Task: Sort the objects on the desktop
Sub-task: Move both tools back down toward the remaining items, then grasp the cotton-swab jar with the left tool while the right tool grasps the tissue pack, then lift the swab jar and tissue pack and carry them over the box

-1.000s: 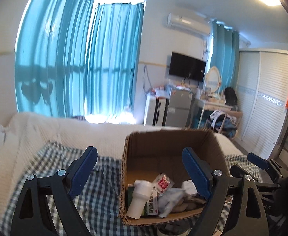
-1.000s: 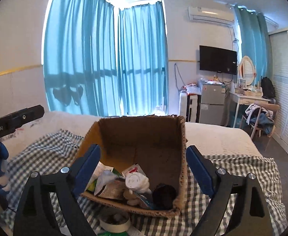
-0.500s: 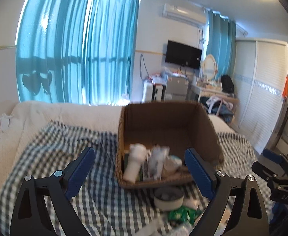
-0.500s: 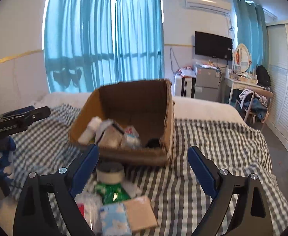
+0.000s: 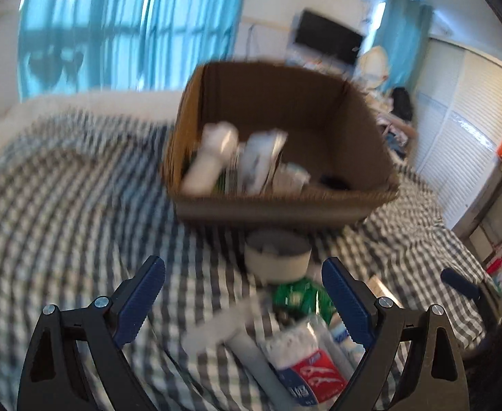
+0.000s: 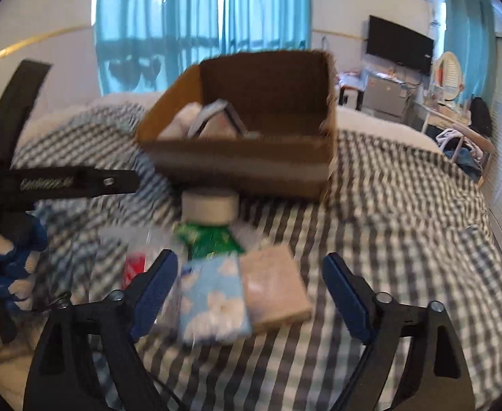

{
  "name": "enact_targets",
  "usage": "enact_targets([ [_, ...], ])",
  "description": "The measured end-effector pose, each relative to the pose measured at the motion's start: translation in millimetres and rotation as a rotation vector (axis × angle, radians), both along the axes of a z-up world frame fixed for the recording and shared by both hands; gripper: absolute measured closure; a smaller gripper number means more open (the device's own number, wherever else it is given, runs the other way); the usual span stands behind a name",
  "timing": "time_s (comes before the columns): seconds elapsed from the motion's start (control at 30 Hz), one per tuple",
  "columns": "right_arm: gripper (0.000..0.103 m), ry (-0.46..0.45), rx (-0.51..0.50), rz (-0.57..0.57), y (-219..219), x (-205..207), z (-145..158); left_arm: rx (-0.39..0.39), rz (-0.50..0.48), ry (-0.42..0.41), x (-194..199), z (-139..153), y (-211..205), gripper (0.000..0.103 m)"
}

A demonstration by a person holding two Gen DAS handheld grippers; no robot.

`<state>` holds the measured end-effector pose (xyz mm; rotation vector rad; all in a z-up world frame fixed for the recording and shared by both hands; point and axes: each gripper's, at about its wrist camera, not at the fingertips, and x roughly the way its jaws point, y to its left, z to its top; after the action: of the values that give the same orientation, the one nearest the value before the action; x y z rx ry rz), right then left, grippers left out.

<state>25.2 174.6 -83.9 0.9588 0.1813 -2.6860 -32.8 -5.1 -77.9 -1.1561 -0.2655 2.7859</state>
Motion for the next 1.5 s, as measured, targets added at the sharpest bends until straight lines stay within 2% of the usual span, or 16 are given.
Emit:
enact_targets([
  [0.07,0.024,-0.019,0.018,0.024,-6,2,-9,0.084,0.009,-0.095,-2,-20,2,0.008],
  [0.13,0.032,-0.038,0.033,0.055,-12,2,-16,0.122,0.009,-0.173,-5,-38,10,0.008],
  [0.27,0.033,-0.089,0.06,0.095,-20,0,-32,0.122,-0.001,-0.215,-2,-52,21,0.008],
  [0.43,0.034,-0.124,0.071,0.073,-16,-7,-45,0.148,-0.029,-0.267,-2,-63,31,0.008],
  [0.47,0.036,-0.126,0.089,0.071,-17,-7,-48,0.147,-0.032,-0.276,-3,-65,33,0.008],
  [0.5,0.047,-0.119,0.112,0.07,-20,-6,-50,0.145,-0.037,-0.287,-3,-69,35,0.008],
  [0.57,0.051,-0.109,0.157,0.069,-24,-5,-52,0.13,-0.046,-0.301,-3,-76,41,0.008],
  [0.7,0.052,-0.108,0.139,0.013,-11,-11,-44,0.093,-0.064,-0.284,-6,-78,48,0.008],
  [0.83,0.053,-0.108,0.068,-0.066,17,-19,-33,0.072,-0.093,-0.275,-5,-81,52,0.008],
  [0.93,0.053,-0.09,0.036,-0.102,29,-19,-23,0.027,-0.154,-0.247,-1,-79,62,0.016],
  [0.97,0.053,-0.085,0.032,-0.107,31,-20,-21,0.012,-0.182,-0.225,3,-76,67,0.023],
  [1.03,0.053,-0.068,0.022,-0.114,33,-19,-15,0.002,-0.228,-0.21,5,-74,72,0.025],
  [1.1,0.053,-0.051,0.014,-0.113,33,-17,-10,0.026,-0.261,-0.219,7,-75,75,0.027],
  [1.27,0.053,-0.011,-0.002,-0.099,31,-14,1,0.029,-0.292,-0.185,11,-66,78,0.031],
  [1.5,0.053,0.051,-0.033,-0.104,29,-15,24,0.002,-0.329,-0.092,21,-39,77,0.033],
])
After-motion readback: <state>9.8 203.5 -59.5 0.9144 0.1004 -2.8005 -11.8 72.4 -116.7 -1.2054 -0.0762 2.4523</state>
